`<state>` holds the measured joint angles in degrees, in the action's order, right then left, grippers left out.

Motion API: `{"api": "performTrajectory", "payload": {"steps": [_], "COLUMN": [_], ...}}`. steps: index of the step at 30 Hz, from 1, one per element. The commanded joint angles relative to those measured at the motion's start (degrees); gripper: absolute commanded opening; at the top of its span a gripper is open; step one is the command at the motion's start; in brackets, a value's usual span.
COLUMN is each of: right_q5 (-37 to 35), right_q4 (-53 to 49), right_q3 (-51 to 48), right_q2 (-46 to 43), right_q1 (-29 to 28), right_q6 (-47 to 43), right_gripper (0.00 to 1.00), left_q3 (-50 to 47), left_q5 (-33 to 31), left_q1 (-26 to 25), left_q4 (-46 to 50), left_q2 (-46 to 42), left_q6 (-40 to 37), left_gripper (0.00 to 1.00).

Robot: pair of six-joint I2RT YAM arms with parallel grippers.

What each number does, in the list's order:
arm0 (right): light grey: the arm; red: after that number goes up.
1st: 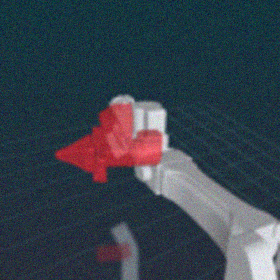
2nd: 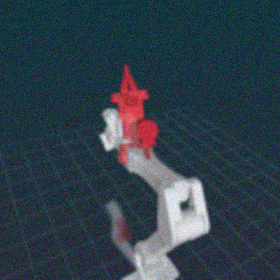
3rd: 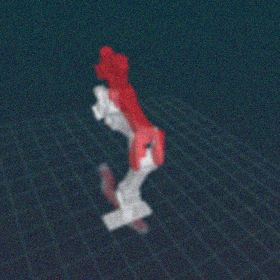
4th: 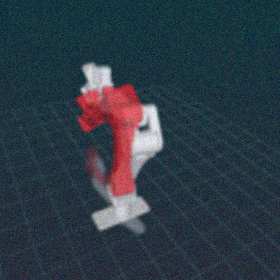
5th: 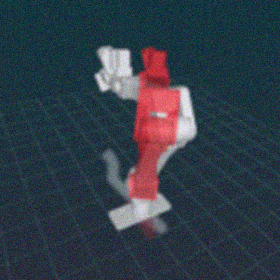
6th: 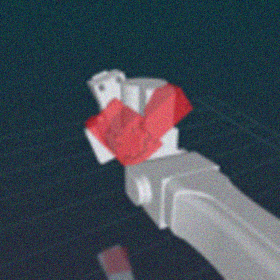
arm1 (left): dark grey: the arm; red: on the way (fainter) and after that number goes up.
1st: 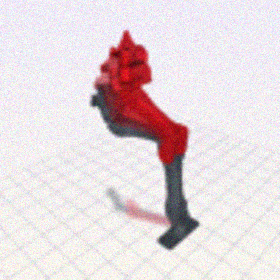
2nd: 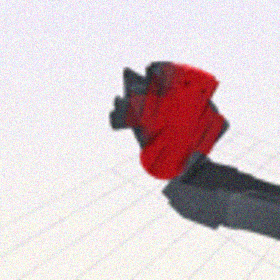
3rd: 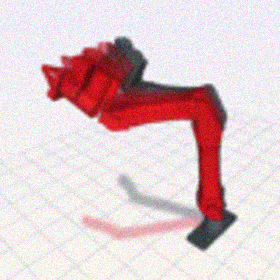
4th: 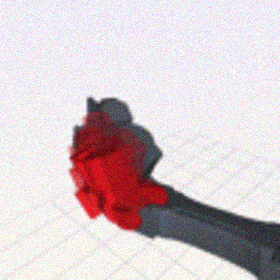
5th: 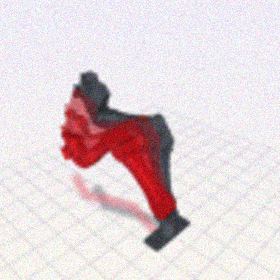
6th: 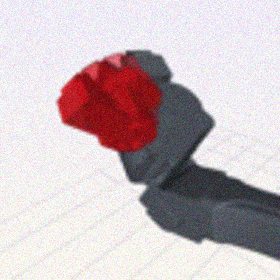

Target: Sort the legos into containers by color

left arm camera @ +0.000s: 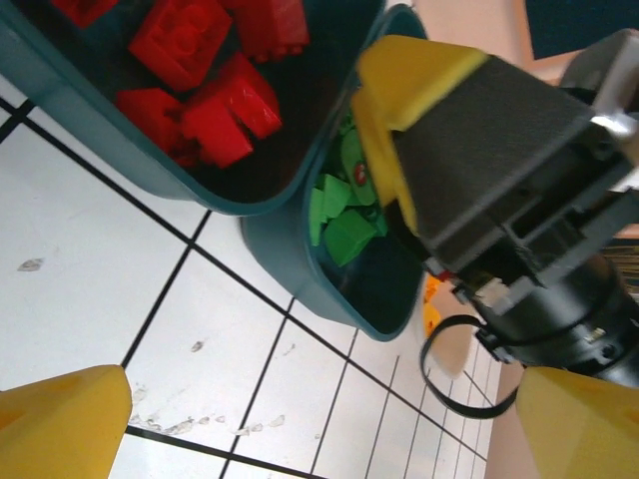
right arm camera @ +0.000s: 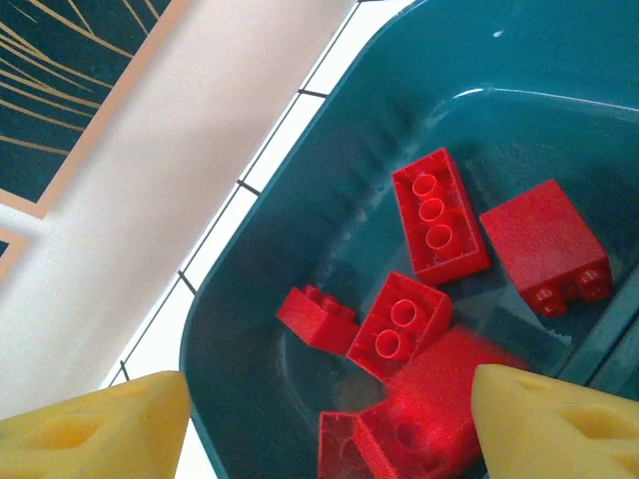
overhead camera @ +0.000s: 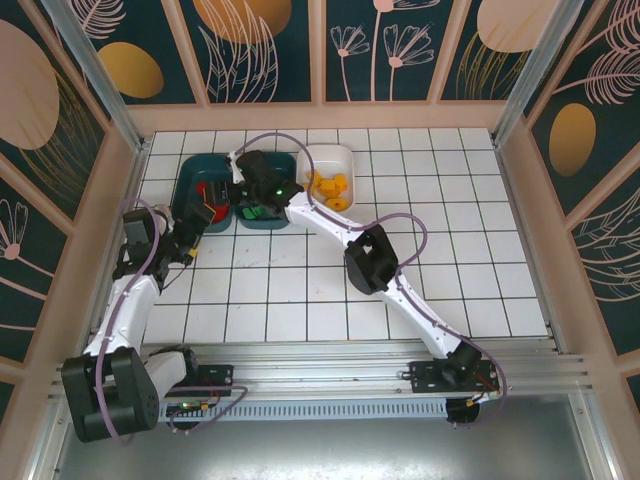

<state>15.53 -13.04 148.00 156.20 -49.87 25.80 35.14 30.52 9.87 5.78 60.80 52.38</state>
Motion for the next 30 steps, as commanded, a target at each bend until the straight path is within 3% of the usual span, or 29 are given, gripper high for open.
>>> {"api": "performTrajectory", "payload": {"steps": [1, 8, 12, 15, 21, 24, 30], "right_q5": [-3.09, -8.21, -11.29, -12.94, -14.79, -15.86, -17.28], "right_q4": [0.15, -0.51, 1.52, 5.89, 16.42, 14.89, 18.57], "right_q3": [-2.87, -13.92, -29.66, -46.71, -78.30, -85.74, -100.15], "right_q2": [-7.42, -20.76, -30.91, -41.32, -63.51, -70.01, -84.74], "right_q1": [1.16, 2.48, 5.09, 8.13, 14.36, 17.92, 18.16], "right_q6": [-1.86, -6.82, -7.06, -6.73, -5.80, -5.67, -7.35], "right_gripper": [0.74, 0.71, 0.70, 0.69, 0.70, 0.71, 0.71], "left_q3": [0.36, 2.68, 5.19, 8.09, 12.34, 16.46, 16.78], "left_q5": [1.12, -2.52, -2.89, -2.14, -6.70, -9.08, -12.95], "left_q1": [0.33, 0.33, 0.33, -0.22, -3.95, -7.02, -12.85], "left_q4": [-2.18, -3.70, -6.83, -7.88, -6.91, -4.81, -6.22], "left_q2": [-2.76, 2.87, 9.71, 14.25, 16.21, 18.36, 17.22], "left_q6": [-1.67, -3.67, -3.31, -2.31, -3.59, -4.96, -7.65], "left_gripper": [0.99, 0.99, 0.95, 0.94, 0.93, 0.93, 0.88]}}
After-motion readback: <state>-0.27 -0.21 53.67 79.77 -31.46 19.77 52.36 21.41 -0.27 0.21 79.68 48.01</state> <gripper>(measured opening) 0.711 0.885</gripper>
